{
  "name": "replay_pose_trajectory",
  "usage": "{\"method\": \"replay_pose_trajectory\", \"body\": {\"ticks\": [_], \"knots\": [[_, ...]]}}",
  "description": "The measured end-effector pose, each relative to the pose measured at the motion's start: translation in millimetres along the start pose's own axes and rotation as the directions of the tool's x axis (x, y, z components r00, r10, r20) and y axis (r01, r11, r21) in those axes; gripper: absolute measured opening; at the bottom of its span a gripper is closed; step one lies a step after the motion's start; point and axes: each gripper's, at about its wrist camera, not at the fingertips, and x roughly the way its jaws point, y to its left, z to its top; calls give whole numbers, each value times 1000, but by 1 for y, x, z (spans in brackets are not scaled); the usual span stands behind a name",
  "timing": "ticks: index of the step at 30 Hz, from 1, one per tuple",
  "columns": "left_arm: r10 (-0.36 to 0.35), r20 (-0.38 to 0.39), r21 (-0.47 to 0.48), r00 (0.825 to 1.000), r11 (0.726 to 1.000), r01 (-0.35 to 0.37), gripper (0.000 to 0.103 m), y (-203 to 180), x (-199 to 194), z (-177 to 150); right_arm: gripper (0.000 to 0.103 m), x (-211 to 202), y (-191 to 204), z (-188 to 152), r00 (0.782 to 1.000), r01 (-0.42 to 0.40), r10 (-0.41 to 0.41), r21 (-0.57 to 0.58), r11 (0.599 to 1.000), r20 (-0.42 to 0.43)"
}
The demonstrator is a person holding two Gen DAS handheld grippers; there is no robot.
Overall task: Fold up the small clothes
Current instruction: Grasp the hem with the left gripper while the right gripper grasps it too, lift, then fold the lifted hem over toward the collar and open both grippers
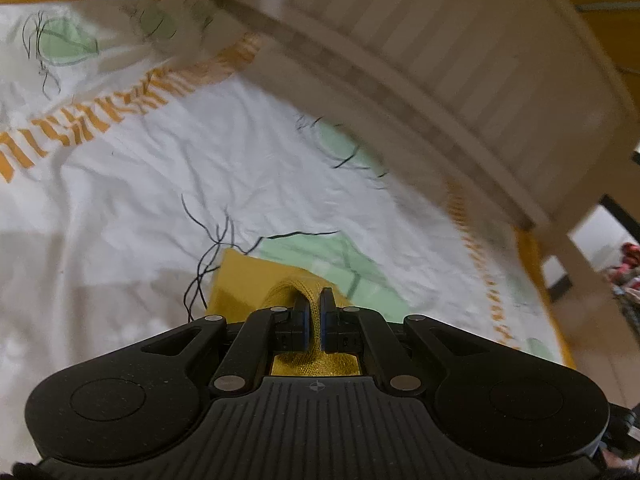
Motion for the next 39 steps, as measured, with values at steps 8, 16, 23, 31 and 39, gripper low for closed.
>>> {"method": "replay_pose_trajectory", "body": {"ticks": [8,16,23,31,39], "knots": [[75,-78,-3,994,997,-76,4,16,70,2,15,66,-18,10,997,66,-66,8,998,-48],[158,-100,-22,982,987,-161,11,29,99,13,24,86,-29,15,994,98,-97,31,995,-52],[247,11,105,969,963,-247,28,19,88,33,69,74,-31,25,984,168,-168,5,986,61],[211,-60,327,976,928,-180,28,-15,63,1,69,52,-8,11,986,165,-158,-176,971,51],[181,-192,485,965,872,-67,29,-37,69,-56,68,63,32,-33,985,146,-172,-428,892,-23]]}}
